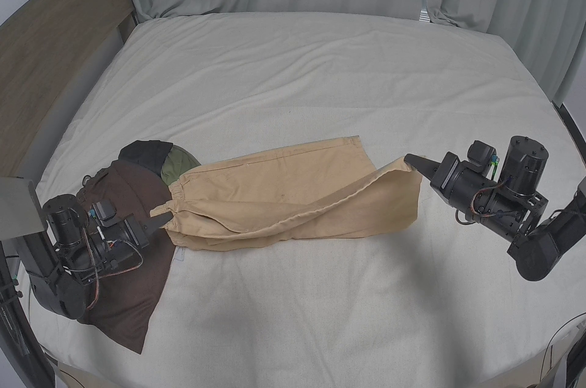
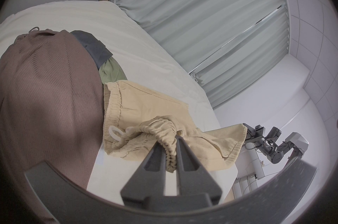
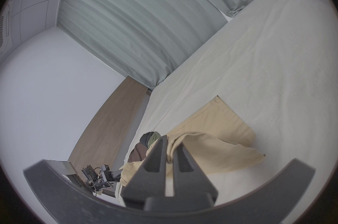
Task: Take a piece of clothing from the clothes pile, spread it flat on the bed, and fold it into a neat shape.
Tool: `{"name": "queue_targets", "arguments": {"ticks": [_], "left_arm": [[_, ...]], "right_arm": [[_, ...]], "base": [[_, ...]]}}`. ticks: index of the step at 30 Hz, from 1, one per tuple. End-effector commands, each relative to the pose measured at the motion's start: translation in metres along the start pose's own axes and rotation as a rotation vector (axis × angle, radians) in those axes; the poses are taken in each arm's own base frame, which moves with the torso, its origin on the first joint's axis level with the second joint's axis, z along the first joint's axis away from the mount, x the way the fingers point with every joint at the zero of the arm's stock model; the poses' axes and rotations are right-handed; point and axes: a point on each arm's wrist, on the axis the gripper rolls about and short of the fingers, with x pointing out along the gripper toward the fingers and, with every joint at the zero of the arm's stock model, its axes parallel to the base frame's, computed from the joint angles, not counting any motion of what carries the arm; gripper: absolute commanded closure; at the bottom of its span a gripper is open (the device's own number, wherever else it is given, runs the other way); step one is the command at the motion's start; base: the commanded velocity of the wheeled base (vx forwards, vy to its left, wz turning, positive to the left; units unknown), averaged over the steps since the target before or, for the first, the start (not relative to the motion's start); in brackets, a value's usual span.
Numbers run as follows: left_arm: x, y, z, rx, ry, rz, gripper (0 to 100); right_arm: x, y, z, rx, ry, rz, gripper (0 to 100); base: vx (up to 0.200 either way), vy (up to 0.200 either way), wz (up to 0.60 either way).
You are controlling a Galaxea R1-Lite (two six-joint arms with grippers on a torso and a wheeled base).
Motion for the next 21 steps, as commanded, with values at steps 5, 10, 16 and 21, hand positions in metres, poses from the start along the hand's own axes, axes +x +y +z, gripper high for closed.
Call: {"name": "queue_targets", "arguments": {"ticks": [5, 10, 16, 21], "left_arm": [[0.006, -0.001, 0.009, -0.009, -0.048, 0.008, 100], [0.01, -0.001, 0.011, -0.032, -0.066, 0.011, 100], [0.015, 0.002, 0.015, -0.051, -0.077, 0.006, 100], [0.02, 0.003, 0.019, -0.074, -0.087, -0.005, 100]], "right_arm": [[0.012, 0.007, 0.015, -0.006, -0.012, 0.024, 100], [0.025, 0.009, 0.026, -0.007, -0.009, 0.025, 100], [0.049, -0.004, 0.034, 0.002, 0.006, 0.0, 100], [0.062, -0.016, 0.034, 0.011, 0.025, -0.011, 100]], "base": [[0.0, 0.0, 0.0], [0.0, 0.0, 0.0], [0.0, 0.0, 0.0], [0.0, 0.0, 0.0]]}}
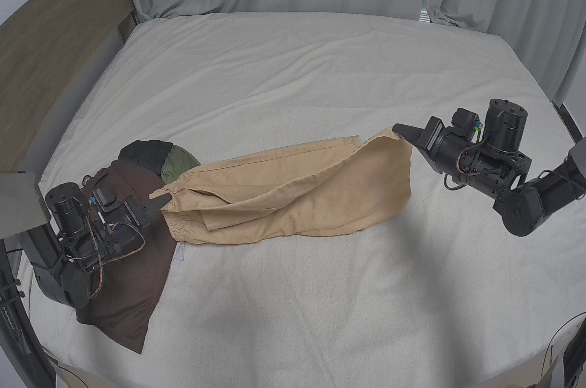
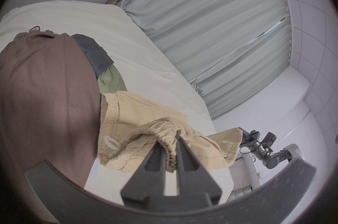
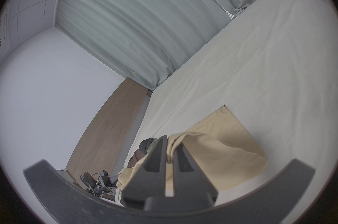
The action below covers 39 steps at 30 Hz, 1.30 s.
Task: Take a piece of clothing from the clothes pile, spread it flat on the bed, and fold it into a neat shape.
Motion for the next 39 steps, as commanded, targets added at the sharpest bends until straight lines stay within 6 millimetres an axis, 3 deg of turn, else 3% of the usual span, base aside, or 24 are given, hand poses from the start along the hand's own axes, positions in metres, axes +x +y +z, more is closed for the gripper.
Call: {"name": "queue_targets", "arguments": {"ticks": [1, 23, 37, 38, 39], "left_arm": [[0.008, 0.005, 0.003, -0.01, -0.011, -0.004, 100], [0.049, 0.05, -0.001, -0.023, -0.029, 0.029, 100], [0.055, 0.059, 0.004, -0.009, -0.052, 0.027, 100], [0.056, 0.06, 0.005, -0.009, -0.054, 0.027, 0], [0.056, 0.06, 0.005, -0.008, -0.057, 0.028, 0]], "right_arm": [[0.019, -0.017, -0.001, 0.007, 0.01, -0.017, 100], [0.09, -0.054, -0.004, -0.001, -0.008, 0.025, 100], [0.114, -0.072, -0.005, -0.012, -0.039, 0.038, 100], [0.115, -0.073, -0.004, -0.013, -0.043, 0.04, 0], [0.115, -0.073, -0.003, -0.015, -0.048, 0.042, 0]], "base": [[0.0, 0.0, 0.0], [0.0, 0.0, 0.0], [0.0, 0.0, 0.0], [0.0, 0.0, 0.0], [0.0, 0.0, 0.0]]}}
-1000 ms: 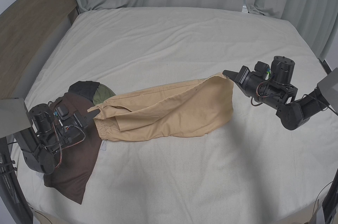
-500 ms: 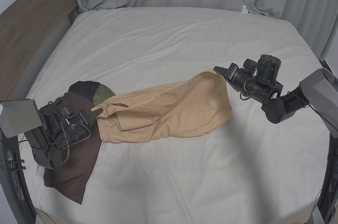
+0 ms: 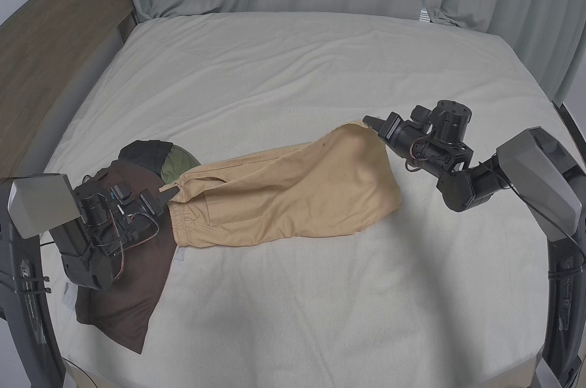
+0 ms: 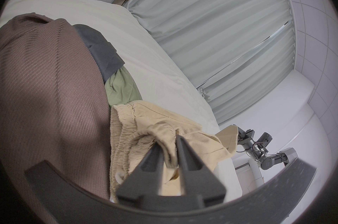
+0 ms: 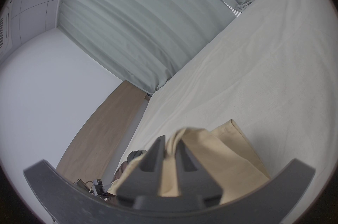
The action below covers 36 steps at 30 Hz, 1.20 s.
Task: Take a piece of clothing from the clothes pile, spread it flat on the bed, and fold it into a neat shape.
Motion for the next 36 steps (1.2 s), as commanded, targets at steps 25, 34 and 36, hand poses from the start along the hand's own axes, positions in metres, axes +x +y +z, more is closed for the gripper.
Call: {"name": "queue_targets", "arguments": {"ticks": [25, 34, 36], "left_arm": [[-0.022, -0.03, 0.02, 0.047, -0.076, 0.009, 0], [-0.031, -0.038, 0.015, 0.15, -0.028, -0.022, 0], [-0.031, -0.038, 0.015, 0.174, -0.027, -0.022, 0]], "right_arm": [[-0.064, 0.01, -0.035, 0.014, 0.062, 0.014, 0], [-0.118, 0.007, -0.075, 0.034, 0.109, 0.054, 0], [-0.118, 0.006, -0.076, 0.036, 0.117, 0.047, 0]], "base": [[0.0, 0.0, 0.0], [0.0, 0.0, 0.0], [0.0, 0.0, 0.0]]}}
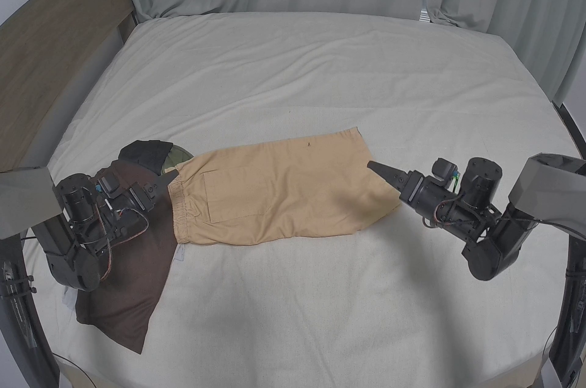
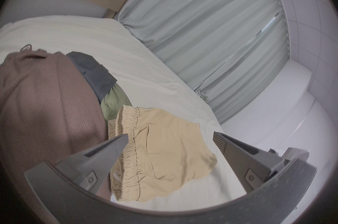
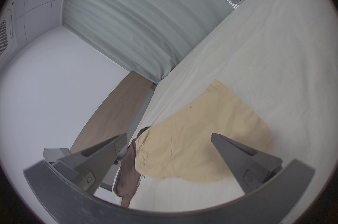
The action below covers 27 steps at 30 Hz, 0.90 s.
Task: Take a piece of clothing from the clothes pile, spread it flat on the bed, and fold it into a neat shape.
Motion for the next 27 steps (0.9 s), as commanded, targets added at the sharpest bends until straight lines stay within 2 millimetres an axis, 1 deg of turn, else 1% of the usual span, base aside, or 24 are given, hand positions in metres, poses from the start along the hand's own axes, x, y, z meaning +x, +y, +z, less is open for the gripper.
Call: {"name": "queue_targets", "arguments": {"ticks": [1, 5, 10, 14, 18, 20, 27], "left_arm": [[-0.009, -0.012, 0.002, 0.083, 0.012, -0.024, 0], [-0.011, -0.012, -0.001, 0.086, 0.022, -0.019, 0], [-0.011, -0.011, -0.002, 0.09, 0.024, -0.013, 0], [-0.014, -0.011, 0.002, 0.111, 0.013, -0.012, 0], [-0.017, -0.013, 0.001, 0.133, 0.02, -0.008, 0], [-0.019, -0.012, -0.002, 0.155, 0.029, 0.0, 0], [-0.017, -0.003, -0.008, 0.279, 0.046, 0.023, 0]], "right_arm": [[-0.022, 0.004, -0.016, 0.021, 0.049, 0.006, 0], [-0.023, 0.008, -0.02, 0.024, 0.061, 0.008, 0], [-0.022, 0.007, -0.023, 0.024, 0.067, 0.006, 0], [-0.021, 0.011, -0.027, 0.026, 0.08, 0.013, 0], [-0.026, 0.017, -0.028, 0.027, 0.089, 0.018, 0], [-0.027, 0.018, -0.033, 0.033, 0.109, 0.014, 0], [-0.025, 0.01, -0.041, 0.043, 0.13, -0.005, 0]], "base": [[0.0, 0.0, 0.0], [0.0, 0.0, 0.0], [0.0, 0.0, 0.0], [0.0, 0.0, 0.0], [0.0, 0.0, 0.0], [0.0, 0.0, 0.0], [0.0, 0.0, 0.0]]}}
